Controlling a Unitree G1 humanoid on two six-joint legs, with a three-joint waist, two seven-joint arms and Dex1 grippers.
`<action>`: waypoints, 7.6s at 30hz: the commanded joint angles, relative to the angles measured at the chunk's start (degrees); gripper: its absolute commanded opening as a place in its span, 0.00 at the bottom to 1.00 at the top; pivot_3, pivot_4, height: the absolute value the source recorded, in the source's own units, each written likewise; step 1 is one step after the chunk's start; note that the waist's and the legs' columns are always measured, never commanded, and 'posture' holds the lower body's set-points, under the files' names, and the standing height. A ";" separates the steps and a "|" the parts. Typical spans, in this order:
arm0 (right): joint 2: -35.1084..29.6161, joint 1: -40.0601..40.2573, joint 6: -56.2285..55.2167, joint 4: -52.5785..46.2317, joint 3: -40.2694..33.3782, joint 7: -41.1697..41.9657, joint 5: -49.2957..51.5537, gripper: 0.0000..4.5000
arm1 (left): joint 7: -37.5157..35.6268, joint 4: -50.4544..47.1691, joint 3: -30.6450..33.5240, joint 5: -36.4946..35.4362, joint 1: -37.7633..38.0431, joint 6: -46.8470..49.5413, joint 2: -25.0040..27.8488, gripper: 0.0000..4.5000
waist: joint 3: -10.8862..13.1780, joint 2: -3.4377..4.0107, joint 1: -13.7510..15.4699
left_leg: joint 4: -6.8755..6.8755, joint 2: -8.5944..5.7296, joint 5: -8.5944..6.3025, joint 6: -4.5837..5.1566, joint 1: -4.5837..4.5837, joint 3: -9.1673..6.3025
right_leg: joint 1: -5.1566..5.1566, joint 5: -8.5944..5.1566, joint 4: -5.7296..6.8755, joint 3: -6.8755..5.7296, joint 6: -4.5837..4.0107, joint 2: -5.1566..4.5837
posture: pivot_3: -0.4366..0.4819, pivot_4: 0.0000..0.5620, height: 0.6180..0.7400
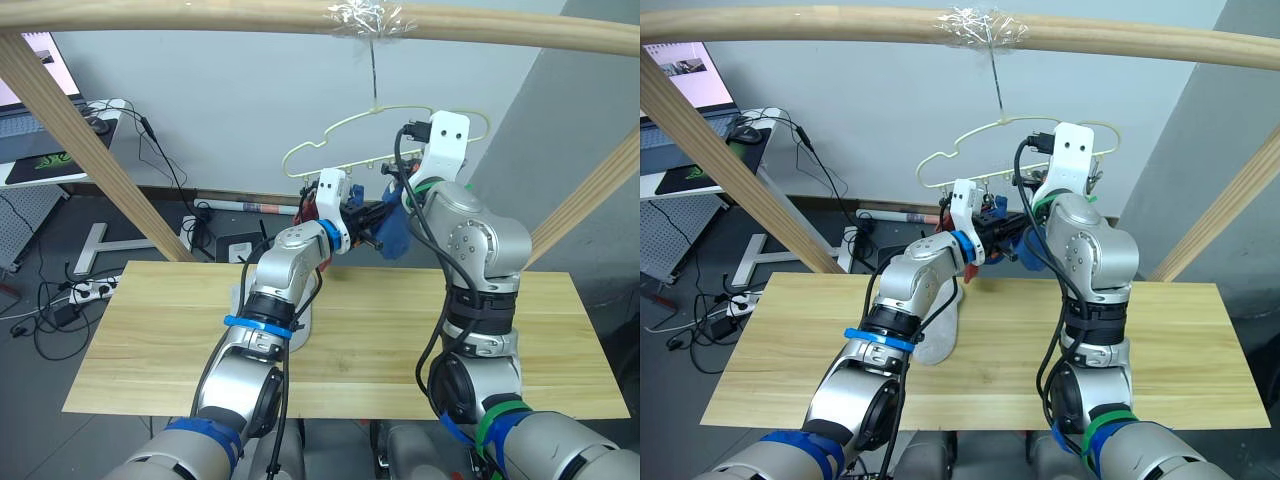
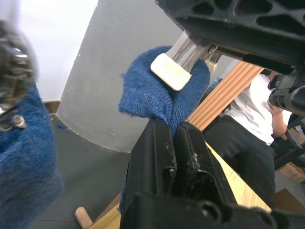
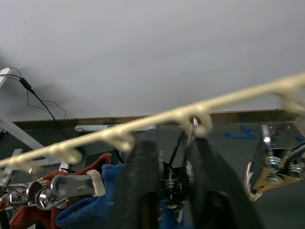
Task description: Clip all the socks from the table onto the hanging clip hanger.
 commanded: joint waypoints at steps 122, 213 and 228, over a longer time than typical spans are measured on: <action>-9.14 3.09 -17.68 8.12 4.65 5.26 -2.32 0.34 | -16.17 -34.87 4.42 -20.49 2.86 20.65 34.76 0.85 | 0.00 0.00 0.98 | -0.08 0.02 0.02 -0.02 0.05 -0.04 | 0.00 0.00 0.08 -0.04 -0.01 -0.01 | 0.66 0.28 1.00; -5.40 -0.35 -8.16 1.57 -0.80 2.69 2.15 0.01 | -13.82 -10.71 -5.12 1.66 8.25 11.30 10.40 0.00 | -0.03 0.03 0.44 | 0.14 0.01 0.03 -0.01 0.07 -0.01 | 0.02 0.01 0.27 -0.02 -0.02 -0.02 | 0.57 0.27 1.00; -4.59 -1.72 -4.58 0.03 -1.82 1.29 4.34 0.01 | -8.00 4.68 -6.27 4.17 -2.78 1.81 1.38 0.00 | -0.03 0.03 0.17 | 0.12 -0.01 0.03 0.00 0.07 0.01 | 0.01 0.01 0.24 0.00 -0.02 -0.01 | 0.55 0.26 1.00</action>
